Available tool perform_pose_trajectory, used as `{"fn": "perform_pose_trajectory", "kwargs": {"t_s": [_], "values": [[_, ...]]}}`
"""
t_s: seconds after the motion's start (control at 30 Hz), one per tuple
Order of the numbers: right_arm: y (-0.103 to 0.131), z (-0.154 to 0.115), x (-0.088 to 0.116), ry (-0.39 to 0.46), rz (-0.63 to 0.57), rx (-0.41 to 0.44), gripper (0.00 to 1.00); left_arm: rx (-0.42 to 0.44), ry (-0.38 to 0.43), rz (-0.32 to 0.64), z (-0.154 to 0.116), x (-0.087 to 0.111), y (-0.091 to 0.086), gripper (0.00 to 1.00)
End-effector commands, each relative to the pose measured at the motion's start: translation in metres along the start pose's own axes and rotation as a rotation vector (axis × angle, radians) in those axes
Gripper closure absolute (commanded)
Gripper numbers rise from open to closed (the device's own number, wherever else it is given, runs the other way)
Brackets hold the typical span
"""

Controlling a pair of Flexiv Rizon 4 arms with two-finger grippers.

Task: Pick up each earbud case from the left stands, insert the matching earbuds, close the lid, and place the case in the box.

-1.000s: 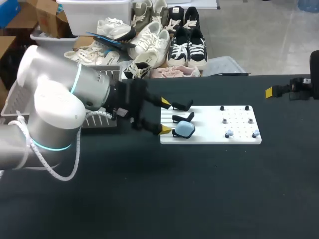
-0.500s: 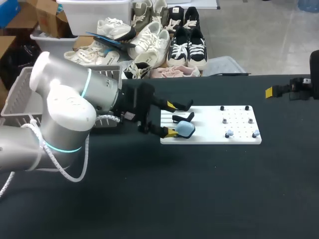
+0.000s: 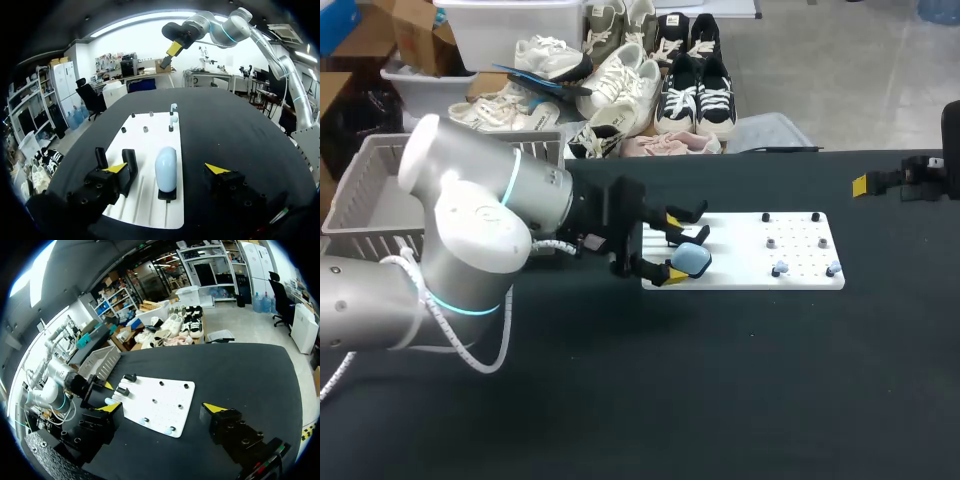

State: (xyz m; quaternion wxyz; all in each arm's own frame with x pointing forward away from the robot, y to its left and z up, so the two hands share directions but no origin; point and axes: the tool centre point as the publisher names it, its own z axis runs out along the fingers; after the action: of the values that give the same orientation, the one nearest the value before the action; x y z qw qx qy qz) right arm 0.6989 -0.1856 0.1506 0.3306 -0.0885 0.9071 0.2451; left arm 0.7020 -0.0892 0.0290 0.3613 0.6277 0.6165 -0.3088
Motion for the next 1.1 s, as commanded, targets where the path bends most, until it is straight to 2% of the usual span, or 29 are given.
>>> {"fn": "perform_pose_trajectory", "kwargs": {"t_s": [0.03, 0.37, 0.43, 0.63, 0.87, 0.93, 1.1], "values": [[-0.001, 0.001, 0.0, 0.001, -0.001, -0.003, 0.0, 0.009, 0.005, -0.011, 0.004, 0.005, 0.005, 0.0], [-0.001, 0.001, 0.0, 0.001, -0.001, -0.003, 0.0, 0.013, 0.007, -0.039, 0.009, 0.01, 0.006, 0.0], [-0.001, 0.001, 0.0, 0.001, -0.001, -0.003, 0.0, 0.013, 0.006, -0.042, 0.009, 0.01, 0.006, 0.07], [-0.001, 0.001, 0.0, 0.001, -0.001, -0.003, 0.0, 0.014, 0.002, -0.046, 0.011, 0.009, 0.006, 0.07], [-0.001, 0.001, 0.0, 0.001, -0.001, -0.003, 0.0, 0.02, 0.001, -0.05, 0.016, 0.01, 0.005, 0.25], [-0.001, 0.001, 0.0, 0.001, -0.001, -0.003, 0.0, 0.022, 0.001, -0.052, 0.016, 0.01, 0.006, 0.36], [-0.001, 0.001, 0.0, 0.001, -0.001, -0.003, 0.0, 0.023, 0.0, -0.055, 0.016, 0.01, 0.007, 0.44]]}}
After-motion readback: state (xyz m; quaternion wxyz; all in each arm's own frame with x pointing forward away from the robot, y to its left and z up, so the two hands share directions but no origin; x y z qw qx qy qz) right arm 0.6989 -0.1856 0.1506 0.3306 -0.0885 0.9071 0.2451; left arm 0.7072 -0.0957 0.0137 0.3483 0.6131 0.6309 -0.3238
